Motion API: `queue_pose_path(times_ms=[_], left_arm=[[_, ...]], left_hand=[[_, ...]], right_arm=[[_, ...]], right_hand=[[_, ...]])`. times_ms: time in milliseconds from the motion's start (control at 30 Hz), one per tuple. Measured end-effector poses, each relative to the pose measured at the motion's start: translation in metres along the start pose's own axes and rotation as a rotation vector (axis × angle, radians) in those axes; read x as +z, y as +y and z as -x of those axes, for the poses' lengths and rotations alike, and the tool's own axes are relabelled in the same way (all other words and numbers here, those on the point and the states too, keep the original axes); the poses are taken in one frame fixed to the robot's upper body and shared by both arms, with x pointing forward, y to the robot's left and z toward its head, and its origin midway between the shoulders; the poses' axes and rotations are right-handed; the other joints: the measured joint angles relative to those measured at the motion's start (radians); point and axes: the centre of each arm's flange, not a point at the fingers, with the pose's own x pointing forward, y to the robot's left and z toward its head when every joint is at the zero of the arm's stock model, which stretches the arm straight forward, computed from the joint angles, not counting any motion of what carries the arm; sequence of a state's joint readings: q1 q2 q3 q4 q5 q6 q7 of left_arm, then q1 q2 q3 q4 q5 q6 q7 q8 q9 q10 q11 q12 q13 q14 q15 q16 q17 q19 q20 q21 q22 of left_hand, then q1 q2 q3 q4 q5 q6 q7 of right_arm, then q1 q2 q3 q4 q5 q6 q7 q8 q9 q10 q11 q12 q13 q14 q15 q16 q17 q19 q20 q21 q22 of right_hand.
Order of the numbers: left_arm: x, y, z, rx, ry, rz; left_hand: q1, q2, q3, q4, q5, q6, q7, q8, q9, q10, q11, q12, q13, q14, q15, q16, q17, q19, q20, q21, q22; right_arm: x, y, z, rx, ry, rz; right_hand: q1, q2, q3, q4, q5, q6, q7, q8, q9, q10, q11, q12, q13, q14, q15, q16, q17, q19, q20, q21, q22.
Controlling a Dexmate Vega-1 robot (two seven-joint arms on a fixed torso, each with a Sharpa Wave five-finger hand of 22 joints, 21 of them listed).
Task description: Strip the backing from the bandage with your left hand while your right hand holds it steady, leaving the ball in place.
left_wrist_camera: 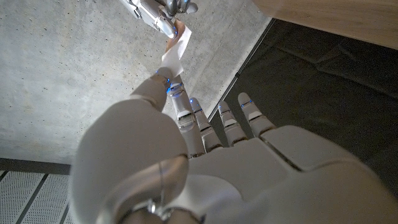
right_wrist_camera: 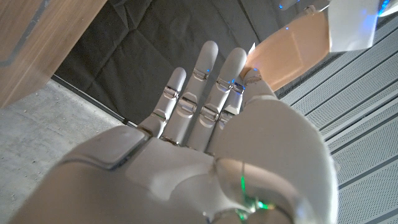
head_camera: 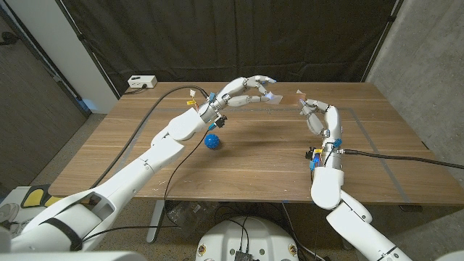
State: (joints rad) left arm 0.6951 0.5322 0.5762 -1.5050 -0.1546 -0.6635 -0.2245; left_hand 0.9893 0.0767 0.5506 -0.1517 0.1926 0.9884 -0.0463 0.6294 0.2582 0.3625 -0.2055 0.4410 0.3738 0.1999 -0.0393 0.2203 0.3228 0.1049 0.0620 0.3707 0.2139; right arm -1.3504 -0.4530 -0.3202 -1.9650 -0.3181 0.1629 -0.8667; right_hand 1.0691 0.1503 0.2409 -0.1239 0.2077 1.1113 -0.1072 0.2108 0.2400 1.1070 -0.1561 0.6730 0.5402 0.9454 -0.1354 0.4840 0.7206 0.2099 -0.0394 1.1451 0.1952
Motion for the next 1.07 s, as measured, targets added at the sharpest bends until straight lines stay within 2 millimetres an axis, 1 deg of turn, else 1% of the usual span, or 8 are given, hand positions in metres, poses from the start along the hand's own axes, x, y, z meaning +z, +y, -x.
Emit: queue_pose_path(times_ms=[167, 367, 433, 467, 700, 733, 800, 1067], left_arm=[[0.006, 0.002, 0.009, 0.019, -0.002, -0.014], [0.012, 0.005, 0.021, 0.044, -0.001, -0.03], [0.012, 0.005, 0.021, 0.051, -0.001, -0.032], [0.014, 0.007, 0.027, 0.059, 0.002, -0.038], [0.019, 0.012, 0.037, 0.093, 0.007, -0.051], [0.02, 0.013, 0.043, 0.103, 0.01, -0.056], [0.021, 0.014, 0.046, 0.113, 0.015, -0.058], [0.017, 0.019, 0.059, 0.143, 0.055, -0.061]], left_hand=[[0.0, 0.0, 0.0, 0.0, 0.0, 0.0, 0.0, 0.0, 0.0, 0.0, 0.0, 0.0, 0.0, 0.0, 0.0, 0.0, 0.0, 0.0, 0.0, 0.0, 0.0], [0.0, 0.0, 0.0, 0.0, 0.0, 0.0, 0.0, 0.0, 0.0, 0.0, 0.0, 0.0, 0.0, 0.0, 0.0, 0.0, 0.0, 0.0, 0.0, 0.008, 0.0], [0.0, 0.0, 0.0, 0.0, 0.003, 0.0, 0.0, 0.0, 0.0, 0.0, 0.0, 0.0, 0.0, 0.0, 0.0, 0.0, 0.0, 0.0, 0.0, 0.008, 0.0], [0.0, 0.0, 0.0, 0.0, 0.004, 0.0, 0.0, 0.0, 0.0, 0.0, 0.0, 0.0, 0.0, 0.0, 0.0, 0.0, 0.0, 0.0, 0.0, 0.008, 0.0], [0.0, 0.0, 0.0, 0.0, 0.004, 0.0, 0.0, 0.0, 0.0, 0.0, 0.0, 0.007, 0.0, 0.0, 0.0, 0.0, 0.0, 0.0, 0.0, 0.008, 0.0], [0.0, 0.0, -0.001, 0.001, 0.004, 0.0, 0.0, 0.002, 0.0, 0.0, 0.0, 0.007, 0.0, 0.0, 0.0, 0.0, 0.0, 0.0, 0.0, 0.008, 0.0], [0.0, 0.0, -0.004, 0.004, 0.004, 0.0, 0.0, 0.004, 0.0, 0.006, -0.005, 0.007, 0.0, 0.0, 0.0, 0.0, 0.0, 0.0, 0.0, 0.008, 0.0], [0.0, 0.0, -0.004, 0.004, 0.004, 0.0, 0.0, 0.007, 0.0, 0.005, -0.005, 0.007, 0.0, 0.0, 0.0, 0.0, 0.0, 0.0, 0.0, 0.008, 0.0]], right_arm=[[0.0, 0.0, 0.002, -0.004, -0.002, -0.004], [0.001, 0.002, 0.006, -0.004, -0.003, -0.008], [0.001, 0.002, 0.007, -0.003, -0.001, -0.009], [0.002, 0.003, 0.007, -0.003, -0.003, -0.009], [0.005, 0.004, 0.01, -0.001, -0.008, -0.009], [0.005, 0.004, 0.01, -0.001, -0.009, -0.008], [0.006, 0.004, 0.01, 0.0, -0.011, -0.007], [0.008, 0.005, 0.01, 0.002, -0.012, -0.003]], right_hand=[[0.001, -0.001, 0.0, 0.0, 0.0, 0.0, 0.0, -0.002, 0.0, 0.0, 0.0, 0.0, 0.0, 0.0, 0.0, 0.0, 0.0, -0.004, -0.004, 0.0, 0.0], [0.001, -0.001, 0.0, 0.0, 0.0, 0.0, 0.0, -0.003, 0.0, 0.0, 0.0, 0.0, 0.003, 0.0, 0.0, 0.0, 0.0, -0.009, 0.002, 0.005, 0.0], [0.001, -0.001, 0.0, 0.0, 0.0, 0.0, 0.0, -0.002, 0.001, 0.0, 0.0, 0.0, 0.002, 0.0, 0.0, 0.0, 0.004, -0.009, 0.002, 0.008, 0.0], [0.001, -0.001, 0.0, 0.0, 0.0, 0.0, 0.0, -0.002, 0.001, 0.0, 0.0, 0.0, 0.002, 0.0, 0.0, 0.0, 0.005, -0.009, 0.002, 0.009, 0.0], [0.001, -0.002, 0.0, 0.0, 0.0, 0.0, 0.0, -0.002, 0.001, 0.0, 0.0, 0.0, 0.002, 0.0, 0.0, -0.008, 0.005, -0.009, 0.002, 0.009, 0.0], [0.001, -0.001, 0.0, 0.0, 0.0, 0.0, 0.0, -0.002, 0.001, 0.0, 0.0, 0.0, 0.002, 0.0, 0.0, -0.008, 0.005, -0.009, 0.002, 0.013, 0.0], [0.001, -0.002, 0.0, 0.0, -0.001, 0.0, 0.0, -0.002, 0.001, 0.0, 0.0, 0.0, 0.002, 0.0, 0.0, -0.008, 0.005, -0.009, 0.002, 0.014, 0.0], [0.001, -0.002, 0.0, 0.0, -0.001, 0.0, 0.0, -0.003, 0.0, 0.0, 0.0, 0.0, 0.005, 0.0, 0.0, -0.008, 0.005, -0.009, 0.002, 0.014, -0.005]])
